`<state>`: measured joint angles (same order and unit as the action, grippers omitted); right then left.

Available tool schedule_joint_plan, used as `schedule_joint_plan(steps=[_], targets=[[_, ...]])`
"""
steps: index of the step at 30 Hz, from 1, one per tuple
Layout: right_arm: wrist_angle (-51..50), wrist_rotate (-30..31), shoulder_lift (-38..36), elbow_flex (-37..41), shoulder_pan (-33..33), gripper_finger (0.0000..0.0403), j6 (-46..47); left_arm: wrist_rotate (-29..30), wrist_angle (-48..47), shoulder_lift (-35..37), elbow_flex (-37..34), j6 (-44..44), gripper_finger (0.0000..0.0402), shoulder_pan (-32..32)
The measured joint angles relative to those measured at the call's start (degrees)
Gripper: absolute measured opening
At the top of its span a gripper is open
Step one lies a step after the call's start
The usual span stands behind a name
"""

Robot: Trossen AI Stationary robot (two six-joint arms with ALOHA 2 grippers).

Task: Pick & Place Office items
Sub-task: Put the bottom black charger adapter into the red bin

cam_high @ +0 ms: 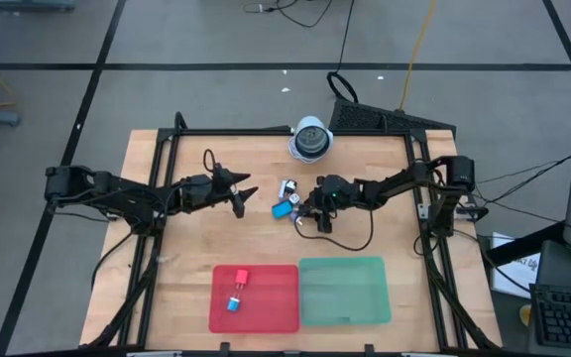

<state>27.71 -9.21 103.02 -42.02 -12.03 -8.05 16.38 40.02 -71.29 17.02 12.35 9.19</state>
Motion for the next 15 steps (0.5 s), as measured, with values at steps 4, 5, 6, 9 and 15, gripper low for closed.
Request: schedule_joint_plan(steps=[4,5,6,9,15], targets=[[0.4,0.0,0.0,0.0,0.0,0.0152,0.0,0.0,0.0,0.0,0.0,0.0,0.0242,0.0],[0.3,0.0,0.0,0.0,0.0,0.0144,0.0,0.0,0.0,0.0,0.0,0.0,0.0242,0.0],[0.3,0.0,0.0,0.0,0.0,0.0141,0.0,0.0,0.0,0.0,0.0,0.0,0.0242,0.0],[-1.2,0.0,-1.2,0.1,0.0,0.0141,0.8,0.0,-0.1,0.0,0.0,0.0,0.0241,0.0],[-6.9,0.5,-7.1,0.1,0.0,0.0145,1.4,0.0,-1.7,0.0,0.0,0.0,0.0241,0.0]])
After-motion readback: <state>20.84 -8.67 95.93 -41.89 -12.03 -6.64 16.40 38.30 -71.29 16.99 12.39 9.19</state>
